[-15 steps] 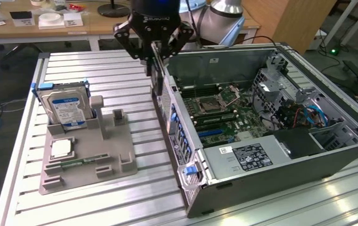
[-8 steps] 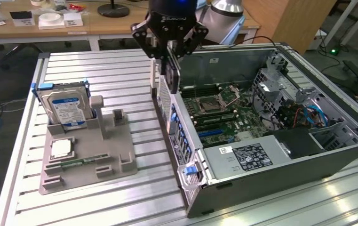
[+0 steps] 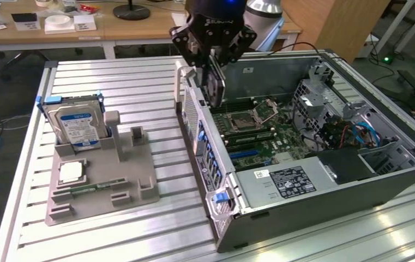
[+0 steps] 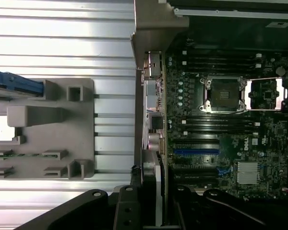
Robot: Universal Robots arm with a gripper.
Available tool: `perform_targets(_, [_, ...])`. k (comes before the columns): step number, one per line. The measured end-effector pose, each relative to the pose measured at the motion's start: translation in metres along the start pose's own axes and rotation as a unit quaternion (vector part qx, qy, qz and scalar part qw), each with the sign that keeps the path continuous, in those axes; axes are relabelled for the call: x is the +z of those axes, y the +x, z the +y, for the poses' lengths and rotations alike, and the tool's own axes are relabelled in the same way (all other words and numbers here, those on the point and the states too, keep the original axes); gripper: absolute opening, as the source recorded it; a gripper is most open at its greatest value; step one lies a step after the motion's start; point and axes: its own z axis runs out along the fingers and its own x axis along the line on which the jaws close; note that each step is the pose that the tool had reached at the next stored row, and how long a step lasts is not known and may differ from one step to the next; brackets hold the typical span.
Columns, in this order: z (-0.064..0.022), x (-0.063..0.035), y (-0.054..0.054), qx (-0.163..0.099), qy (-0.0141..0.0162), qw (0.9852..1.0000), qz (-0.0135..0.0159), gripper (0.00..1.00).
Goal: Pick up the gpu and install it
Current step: 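Pick up the gpu and move the gpu toward the slot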
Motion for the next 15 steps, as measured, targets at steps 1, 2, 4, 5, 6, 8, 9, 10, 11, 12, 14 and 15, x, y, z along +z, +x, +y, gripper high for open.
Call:
perform_targets(1, [0.0, 0.0, -0.003, 0.0, 0.0, 1.0, 0.0, 0.28])
perform_targets(2, [0.0, 0.0001, -0.006, 0.0, 0.0, 1.0, 0.0, 0.28])
perform_targets(4, [0.0, 0.0002, -0.011, 0.0, 0.0, 1.0, 0.0, 0.28])
perform_targets(5, [0.0, 0.0003, -0.014, 0.0, 0.0, 1.0, 0.0, 0.28])
perform_targets(6, [0.0, 0.0004, -0.017, 0.0, 0.0, 1.0, 0.0, 0.28])
perform_targets(8, [0.0, 0.0005, -0.022, 0.0, 0.0, 1.0, 0.0, 0.28])
perform_targets(9, [0.0001, 0.0006, -0.024, 0.0, 0.0007, 1.0, -0.0001, 0.28])
perform_targets(10, [0.0002, 0.0006, -0.027, 0.0, 0.0054, 1.0, 0.0, 0.28])
perform_targets(11, [0.0003, 0.0007, -0.029, 0.0, 0.0102, 0.9999, 0.0, 0.28])
perform_targets(12, [0.0003, 0.0009, -0.031, 0.0, 0.0128, 0.9999, 0.0, 0.28])
perform_targets(14, [0.0005, 0.0011, -0.035, 0.0, 0.0136, 0.9999, 0.0, 0.28])
perform_targets(15, [0.0005, 0.0012, -0.037, 0.0, 0.0136, 0.9999, 0.0, 0.28])
